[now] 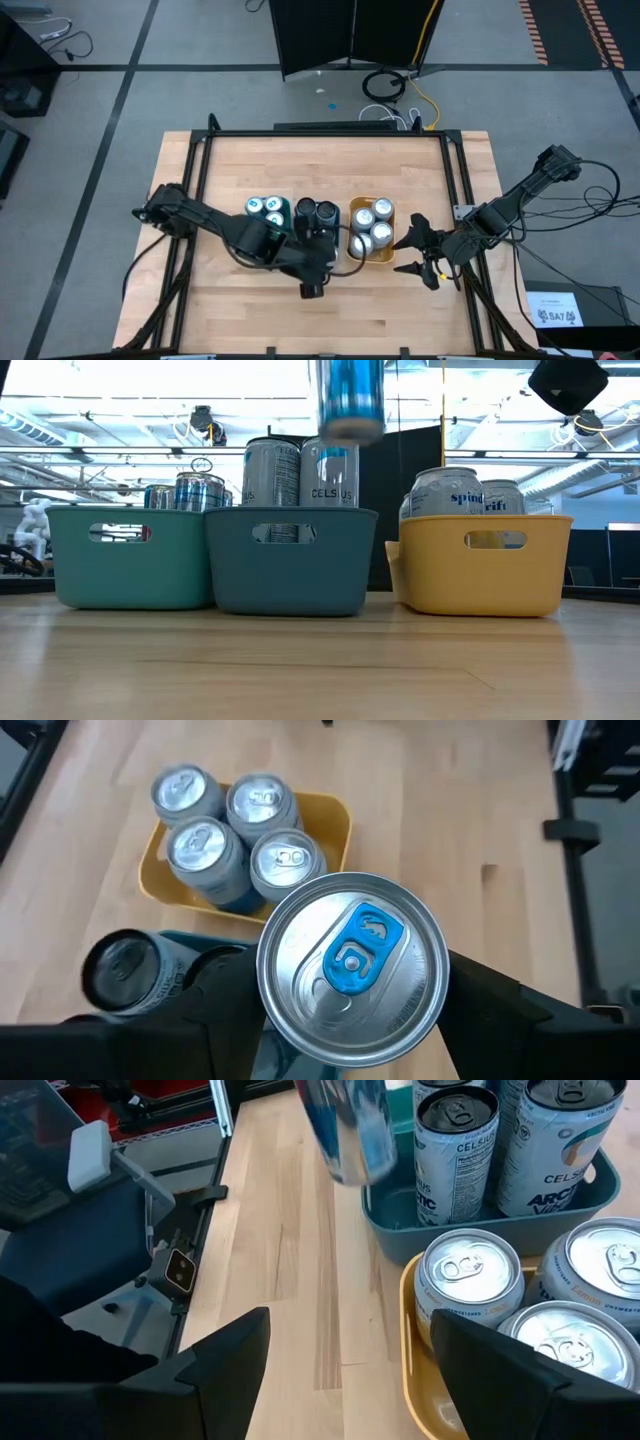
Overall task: Sort soda cans
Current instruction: Put the blue soda can into the green bin
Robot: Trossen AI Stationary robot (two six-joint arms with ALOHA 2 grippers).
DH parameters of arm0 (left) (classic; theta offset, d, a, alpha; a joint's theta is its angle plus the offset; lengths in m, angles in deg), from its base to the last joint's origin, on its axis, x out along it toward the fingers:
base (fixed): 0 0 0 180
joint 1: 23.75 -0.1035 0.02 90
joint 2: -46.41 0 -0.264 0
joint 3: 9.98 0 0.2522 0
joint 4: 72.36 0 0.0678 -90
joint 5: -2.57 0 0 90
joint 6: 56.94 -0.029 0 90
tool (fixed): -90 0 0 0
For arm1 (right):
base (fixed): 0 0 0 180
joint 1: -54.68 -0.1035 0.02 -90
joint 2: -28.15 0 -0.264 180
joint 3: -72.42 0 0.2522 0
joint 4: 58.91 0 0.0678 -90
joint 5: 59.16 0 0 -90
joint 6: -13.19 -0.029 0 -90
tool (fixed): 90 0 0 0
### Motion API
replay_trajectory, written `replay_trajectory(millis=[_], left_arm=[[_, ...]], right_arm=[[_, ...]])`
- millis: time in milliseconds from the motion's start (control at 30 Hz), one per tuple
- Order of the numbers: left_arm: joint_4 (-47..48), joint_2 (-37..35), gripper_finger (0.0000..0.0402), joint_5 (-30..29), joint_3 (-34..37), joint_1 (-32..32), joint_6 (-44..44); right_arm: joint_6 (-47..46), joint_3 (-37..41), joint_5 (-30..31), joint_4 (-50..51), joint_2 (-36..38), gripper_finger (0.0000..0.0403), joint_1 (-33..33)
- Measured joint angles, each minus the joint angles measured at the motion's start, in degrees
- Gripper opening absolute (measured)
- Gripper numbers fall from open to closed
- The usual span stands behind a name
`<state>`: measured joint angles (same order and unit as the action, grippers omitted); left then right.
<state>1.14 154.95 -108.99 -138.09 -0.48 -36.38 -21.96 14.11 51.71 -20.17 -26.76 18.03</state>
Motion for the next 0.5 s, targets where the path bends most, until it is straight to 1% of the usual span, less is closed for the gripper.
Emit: replay_trajectory(millis=[100,167,267,400,500], left_arm=[[0.3,-2.1,0.0252,0.0,0.0,0.1,0.0],[2.2,-4.0,0.0252,-0.1,0.0,0.3,0.2],[5.4,-7.1,0.0252,-2.4,0.0,0.9,2.2],[12.1,-11.3,0.0252,-6.3,1.9,2.7,7.4],[16.7,-14.4,0.0252,-9.4,5.4,5.1,14.0]], right_arm=[[0.3,0.0,0.0,0.1,0.0,0.027,0.0],[0.3,0.0,0.0,0.1,0.0,0.027,0.0],[0.4,0.0,0.0,0.3,0.0,0.027,0.0],[0.5,0.0,0.0,0.6,0.0,0.027,0.0],[0.5,0.0,0.0,0.6,0.0,0.027,0.0]])
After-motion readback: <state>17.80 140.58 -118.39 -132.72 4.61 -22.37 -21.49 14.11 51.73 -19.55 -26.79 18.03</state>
